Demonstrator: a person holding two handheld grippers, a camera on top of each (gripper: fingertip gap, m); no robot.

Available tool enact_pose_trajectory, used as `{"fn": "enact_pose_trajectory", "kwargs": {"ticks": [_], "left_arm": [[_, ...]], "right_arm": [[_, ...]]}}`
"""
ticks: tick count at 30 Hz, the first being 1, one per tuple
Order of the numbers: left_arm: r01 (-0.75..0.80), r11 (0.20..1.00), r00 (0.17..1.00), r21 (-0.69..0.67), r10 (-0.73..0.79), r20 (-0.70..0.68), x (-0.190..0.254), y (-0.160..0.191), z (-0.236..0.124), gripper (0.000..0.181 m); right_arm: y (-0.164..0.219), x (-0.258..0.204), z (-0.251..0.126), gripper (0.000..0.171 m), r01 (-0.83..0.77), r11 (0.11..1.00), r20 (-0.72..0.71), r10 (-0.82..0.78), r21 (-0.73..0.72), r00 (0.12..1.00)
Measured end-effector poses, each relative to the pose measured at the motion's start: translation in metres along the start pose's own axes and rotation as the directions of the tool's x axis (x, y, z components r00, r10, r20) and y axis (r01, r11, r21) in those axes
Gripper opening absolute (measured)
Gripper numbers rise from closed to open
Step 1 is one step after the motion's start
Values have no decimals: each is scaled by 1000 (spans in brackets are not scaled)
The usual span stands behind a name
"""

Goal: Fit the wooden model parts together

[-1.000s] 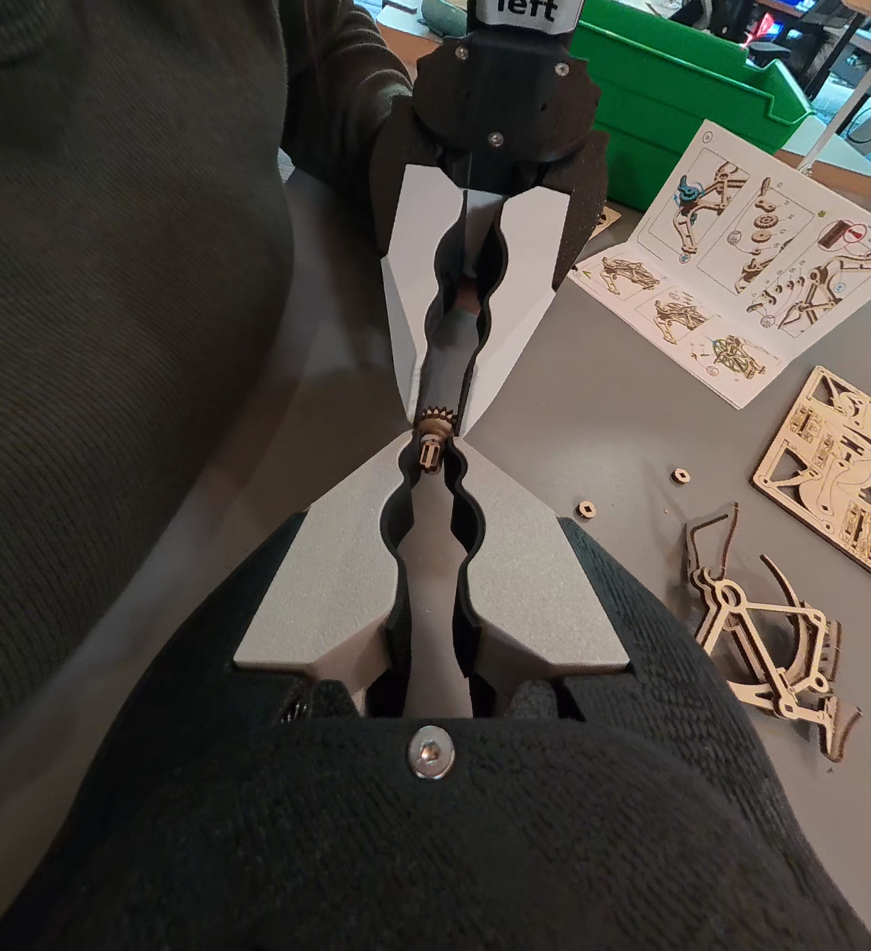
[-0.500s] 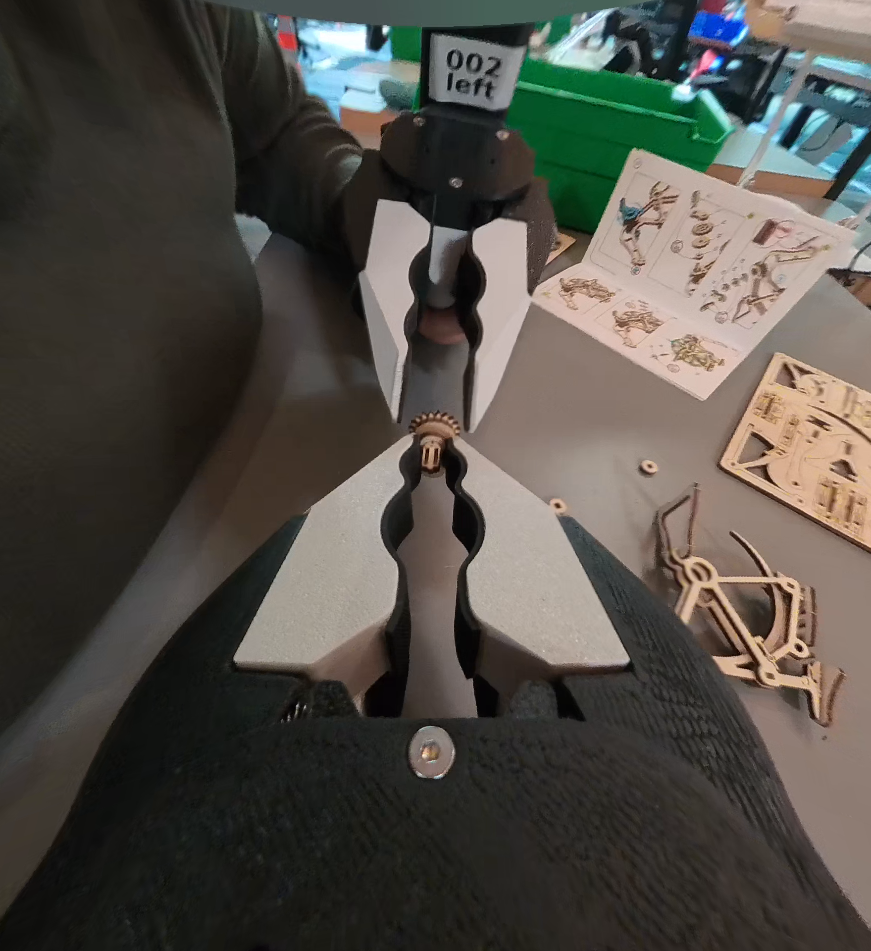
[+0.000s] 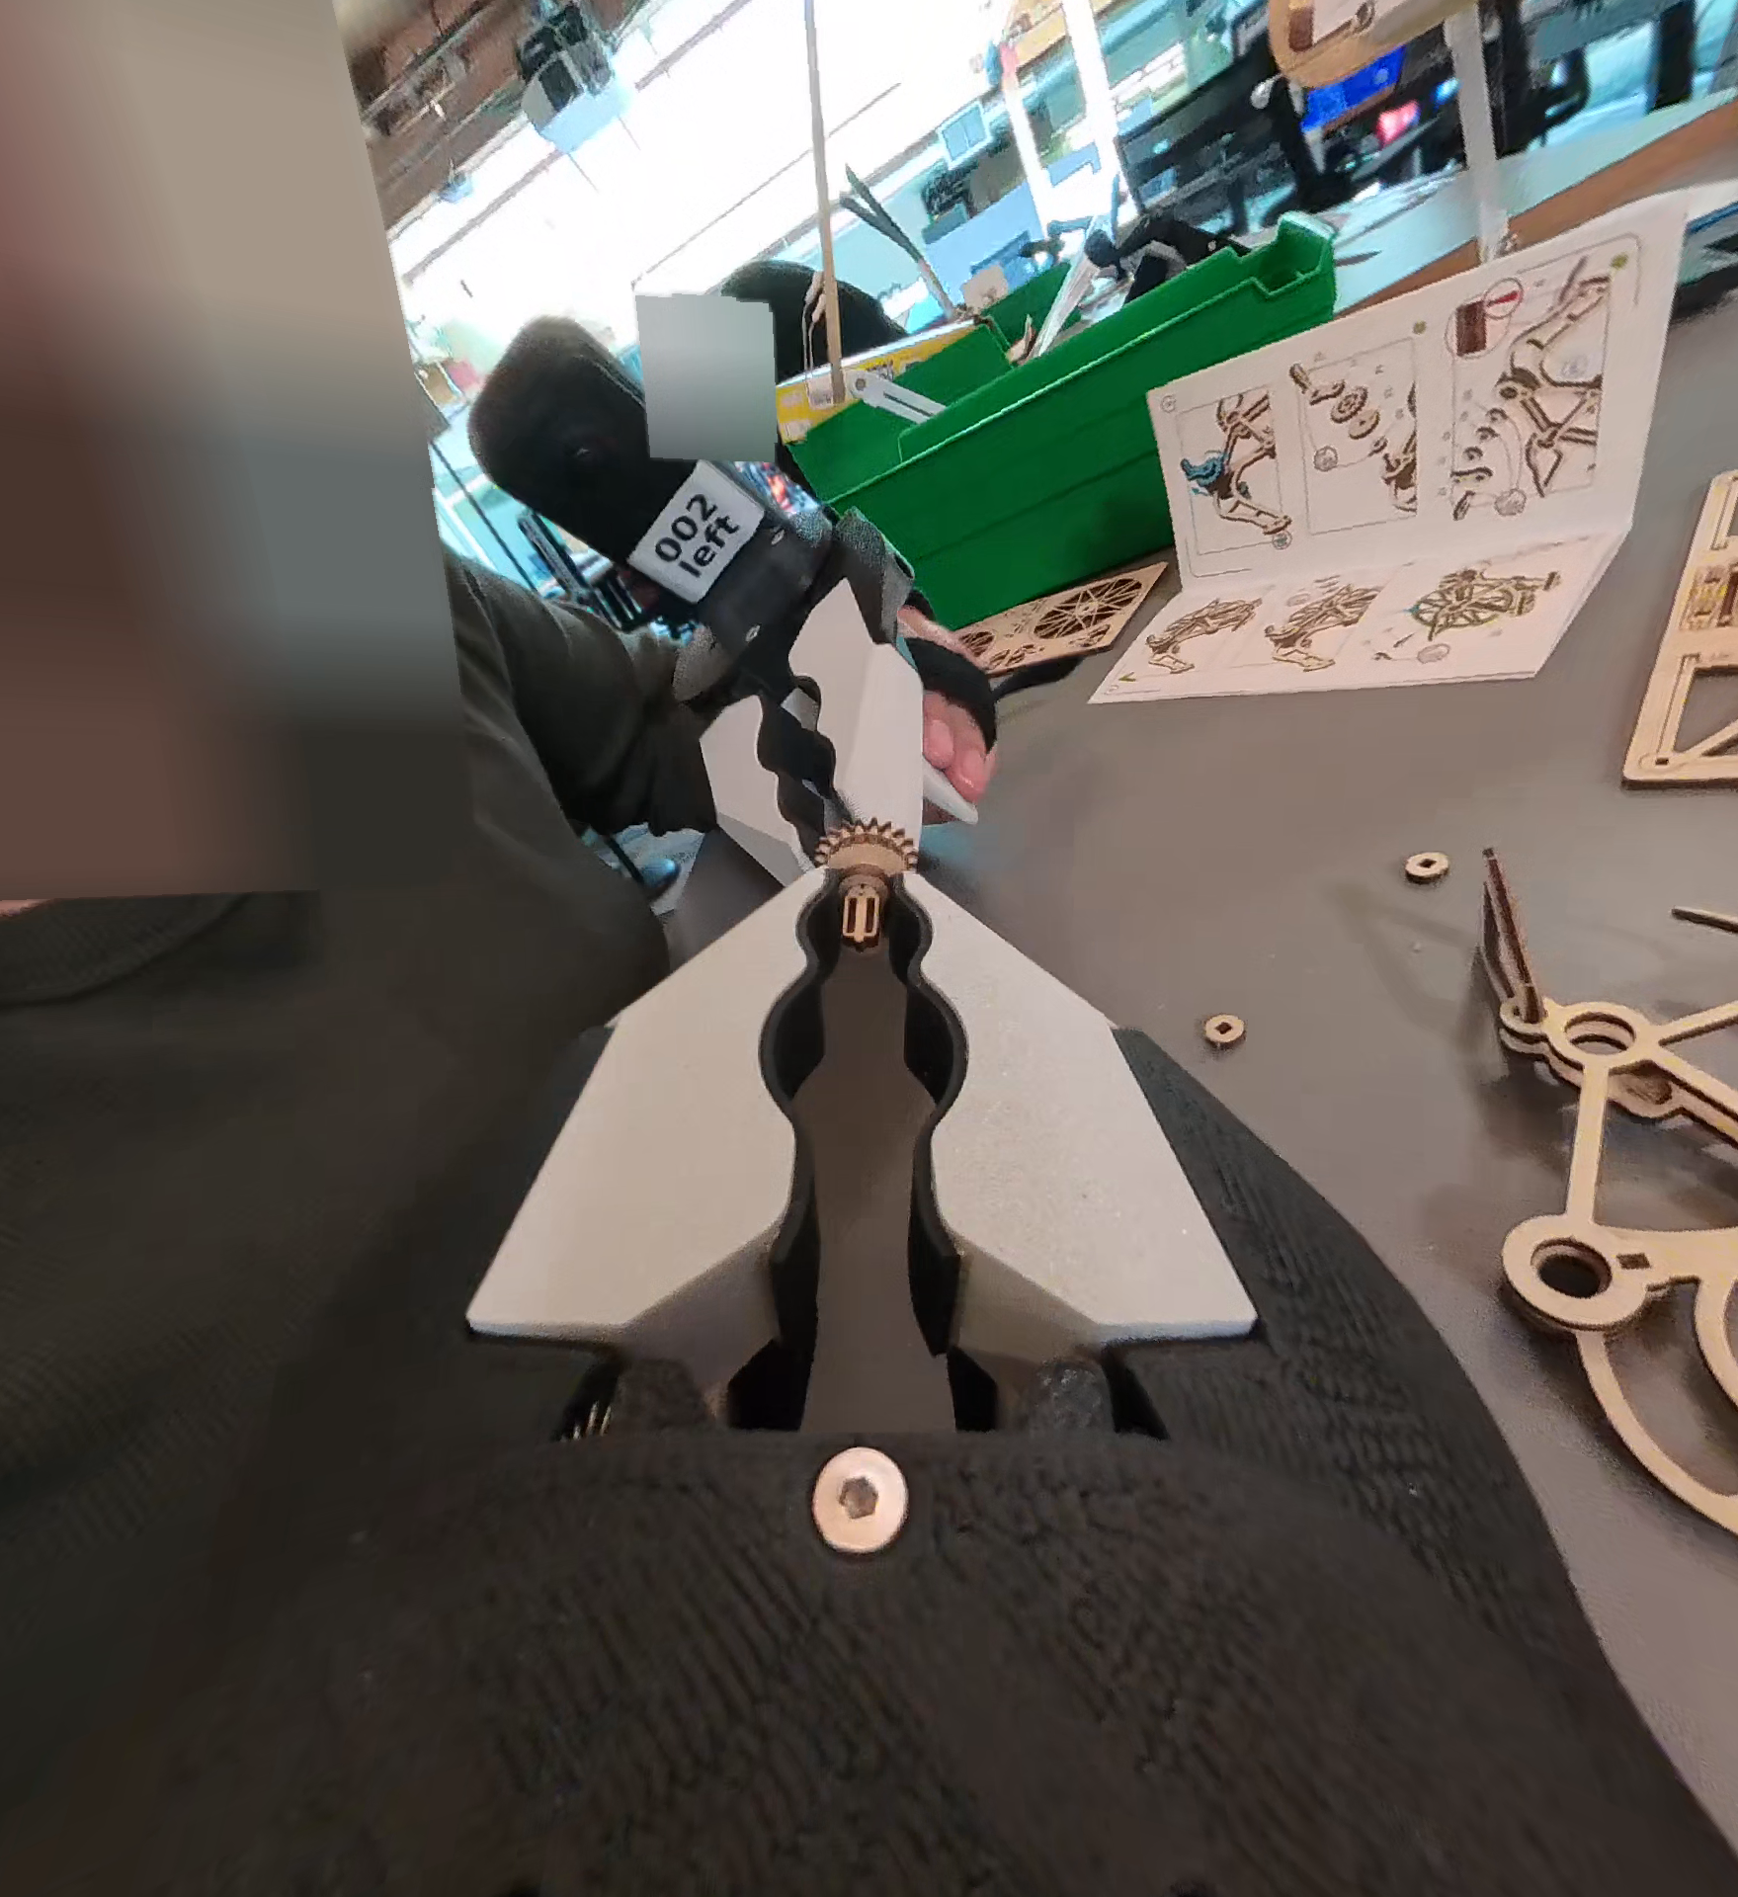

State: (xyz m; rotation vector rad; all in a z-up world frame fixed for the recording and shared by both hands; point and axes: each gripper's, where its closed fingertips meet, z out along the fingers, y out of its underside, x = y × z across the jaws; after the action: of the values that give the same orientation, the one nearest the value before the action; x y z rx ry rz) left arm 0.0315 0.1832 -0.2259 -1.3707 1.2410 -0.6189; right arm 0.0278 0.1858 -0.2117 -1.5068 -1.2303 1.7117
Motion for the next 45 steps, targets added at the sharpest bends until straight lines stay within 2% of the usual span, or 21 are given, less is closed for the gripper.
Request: {"fn": "enact_pose_trajectory", "kwargs": {"ticks": [3,6,8,11,13,16,18,21,25,30,36,39,42,45], "left_arm": [[85,996,996,6,-85,-25,0,0,1,6],[145,989,989,0,-145,-29,-4,1,1,6],[87,995,996,-45,-87,0,-8,7,1,6],[-36,994,999,-104,37,6,-4,13,3,6],[-113,985,993,-130,114,-1,0,16,4,6],[-258,947,965,-192,261,-9,4,24,6,6],[-329,916,942,-230,334,-21,7,30,8,6],[-377,893,924,-244,381,-36,11,33,10,6],[-405,880,913,-248,405,-54,15,34,11,6],[-452,851,888,-269,457,-49,16,37,12,6],[-446,857,891,-258,453,-37,14,37,12,6],[-352,907,931,-231,365,14,8,32,11,6],[-207,958,973,-201,223,61,-3,28,9,17],[-129,976,990,-174,138,39,-2,28,9,18]], "right_arm": [[-1,0,-1,7,30,1000,-8,-30,5,1000],[-4,4,-4,11,211,977,-89,-211,-6,973],[-2,5,-6,24,341,938,-127,-347,-63,929],[10,7,-5,31,475,856,-141,-506,-205,851],[19,10,-3,30,535,794,-139,-587,-289,797],[27,12,-3,18,602,705,-129,-682,-375,720],[28,12,-3,13,627,663,-121,-721,-410,682],[36,13,-3,16,637,613,-97,-752,-467,653],[47,13,-1,18,630,586,-57,-753,-509,655],[50,18,-2,10,628,555,-60,-774,-545,631],[50,20,-2,9,636,541,-66,-787,-550,613],[42,21,-2,7,666,527,-93,-815,-527,572],[33,21,-2,6,720,465,-111,-869,-516,482],[30,24,-3,6,767,337,-103,-936,-545,338]]}}
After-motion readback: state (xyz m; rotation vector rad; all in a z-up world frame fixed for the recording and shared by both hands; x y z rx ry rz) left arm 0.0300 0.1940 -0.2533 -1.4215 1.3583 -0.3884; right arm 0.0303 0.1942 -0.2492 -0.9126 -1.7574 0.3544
